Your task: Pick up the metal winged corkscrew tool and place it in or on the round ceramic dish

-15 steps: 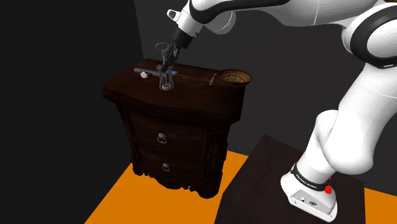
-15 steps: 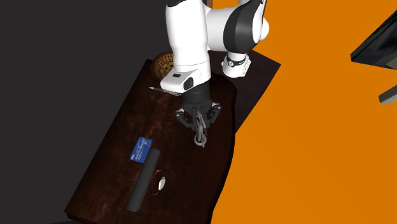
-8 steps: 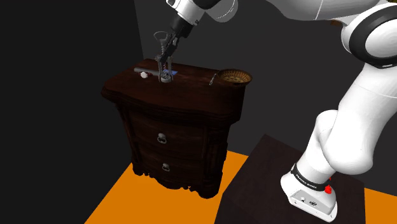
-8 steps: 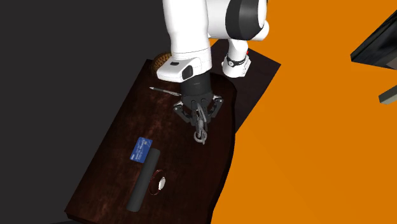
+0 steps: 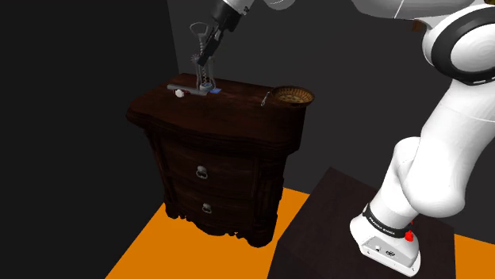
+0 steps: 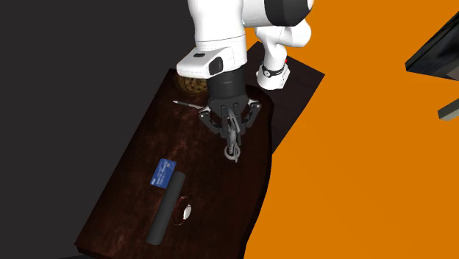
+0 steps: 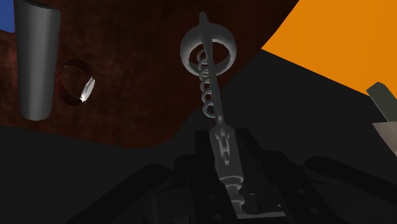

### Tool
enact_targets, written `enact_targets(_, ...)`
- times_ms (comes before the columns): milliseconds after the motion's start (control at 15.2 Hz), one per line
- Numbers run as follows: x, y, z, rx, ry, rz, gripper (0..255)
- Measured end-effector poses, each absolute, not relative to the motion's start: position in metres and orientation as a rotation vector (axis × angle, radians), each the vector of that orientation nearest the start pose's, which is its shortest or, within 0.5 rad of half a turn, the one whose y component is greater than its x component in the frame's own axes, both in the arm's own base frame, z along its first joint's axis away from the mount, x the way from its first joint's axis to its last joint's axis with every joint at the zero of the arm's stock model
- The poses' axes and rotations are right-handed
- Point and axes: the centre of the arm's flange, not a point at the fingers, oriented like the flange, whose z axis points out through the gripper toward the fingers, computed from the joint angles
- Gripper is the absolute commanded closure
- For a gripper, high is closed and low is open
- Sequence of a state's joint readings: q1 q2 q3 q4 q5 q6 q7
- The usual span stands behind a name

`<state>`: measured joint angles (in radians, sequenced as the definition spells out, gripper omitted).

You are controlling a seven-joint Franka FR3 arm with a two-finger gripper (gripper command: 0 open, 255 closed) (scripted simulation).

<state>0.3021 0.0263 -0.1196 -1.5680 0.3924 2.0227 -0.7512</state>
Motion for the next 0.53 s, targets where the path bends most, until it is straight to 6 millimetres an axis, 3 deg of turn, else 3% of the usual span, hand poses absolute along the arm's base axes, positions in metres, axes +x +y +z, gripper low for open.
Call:
enact_targets(396, 0.588, 0.132, 0.692, -2.559, -1.141, -0.739, 255)
enact_targets(528, 0.578, 0.116, 0.696, -2.559, -1.14, -0.738, 255)
